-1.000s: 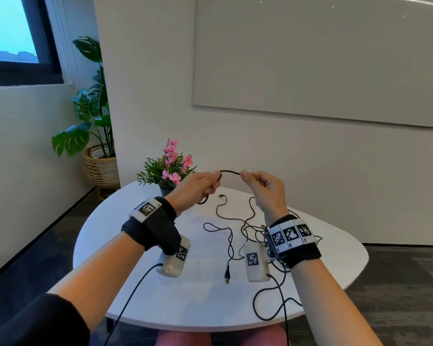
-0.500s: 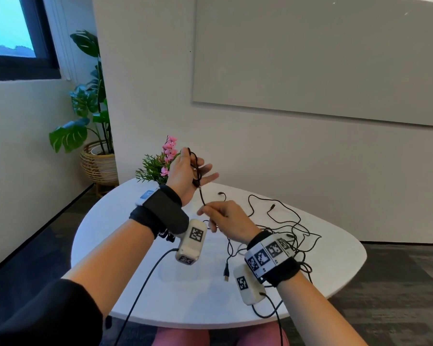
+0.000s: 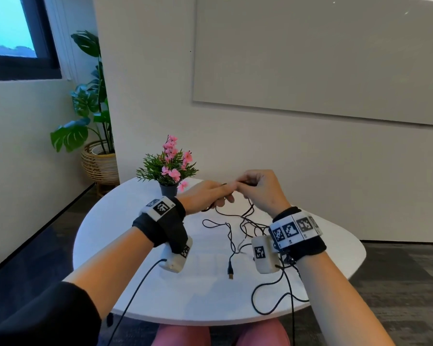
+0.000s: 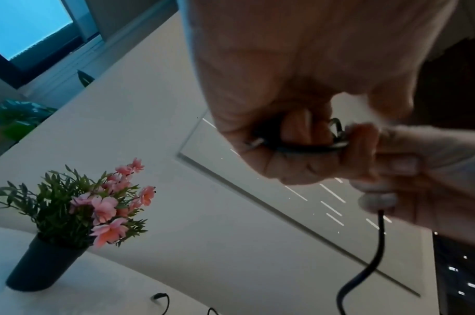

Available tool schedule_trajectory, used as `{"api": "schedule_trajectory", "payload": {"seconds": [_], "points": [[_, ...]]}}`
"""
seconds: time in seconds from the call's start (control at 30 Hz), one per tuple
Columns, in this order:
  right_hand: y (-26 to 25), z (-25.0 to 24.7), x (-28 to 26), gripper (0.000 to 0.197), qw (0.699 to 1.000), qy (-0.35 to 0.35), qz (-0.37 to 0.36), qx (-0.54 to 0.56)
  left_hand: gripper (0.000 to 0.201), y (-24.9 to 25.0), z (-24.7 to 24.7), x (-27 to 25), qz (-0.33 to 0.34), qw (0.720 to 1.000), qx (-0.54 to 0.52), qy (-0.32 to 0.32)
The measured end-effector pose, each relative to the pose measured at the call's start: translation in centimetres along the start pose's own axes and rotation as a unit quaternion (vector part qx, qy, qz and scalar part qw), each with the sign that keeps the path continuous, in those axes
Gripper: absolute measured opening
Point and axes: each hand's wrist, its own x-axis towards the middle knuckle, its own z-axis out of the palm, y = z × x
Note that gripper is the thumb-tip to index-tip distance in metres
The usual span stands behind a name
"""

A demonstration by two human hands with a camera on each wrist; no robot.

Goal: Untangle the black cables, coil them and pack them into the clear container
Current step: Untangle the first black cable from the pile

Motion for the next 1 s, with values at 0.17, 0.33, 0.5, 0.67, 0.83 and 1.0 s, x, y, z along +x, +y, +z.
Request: {"api": "schedule_trajectory", "payload": {"seconds": [0.17, 0.33, 0.5, 0.67, 0.83, 1.0], "points": [[1.1, -0.2, -0.1, 0.017, 0.975, 0.067, 0.078, 0.196, 0.031, 0.5, -0.5, 0.0, 0.046, 0.989, -0.138, 0.028], [2.3, 2.3, -0.6, 0.030, 0.985, 0.002, 0.106, 0.134, 0.033, 0.4, -1.2, 0.9, 0.018, 0.895, -0.408, 0.179], [2.6, 5.2, -2.2, 0.030, 0.983, -0.159, 0.020, -0.092, 0.037, -0.3, -2.1, 1.5, 0.021, 0.877, -0.436, 0.202], [1.7, 5.4, -2.8, 0.033, 0.940, -0.297, 0.028, -0.166, 0.034, 0.0, -2.9, 1.6, -0.018, 0.831, -0.469, 0.297], [0.8, 3.2, -1.8, 0.023, 0.970, -0.210, -0.005, -0.119, 0.023, -2.8, -2.9, 1.8, -0.006, 0.950, -0.092, 0.297], [1.1, 1.8, -0.5, 0.016, 0.990, -0.069, -0.013, -0.121, 0.054, -3.1, -1.3, 0.5, -0.015, 0.983, 0.132, 0.130]]}}
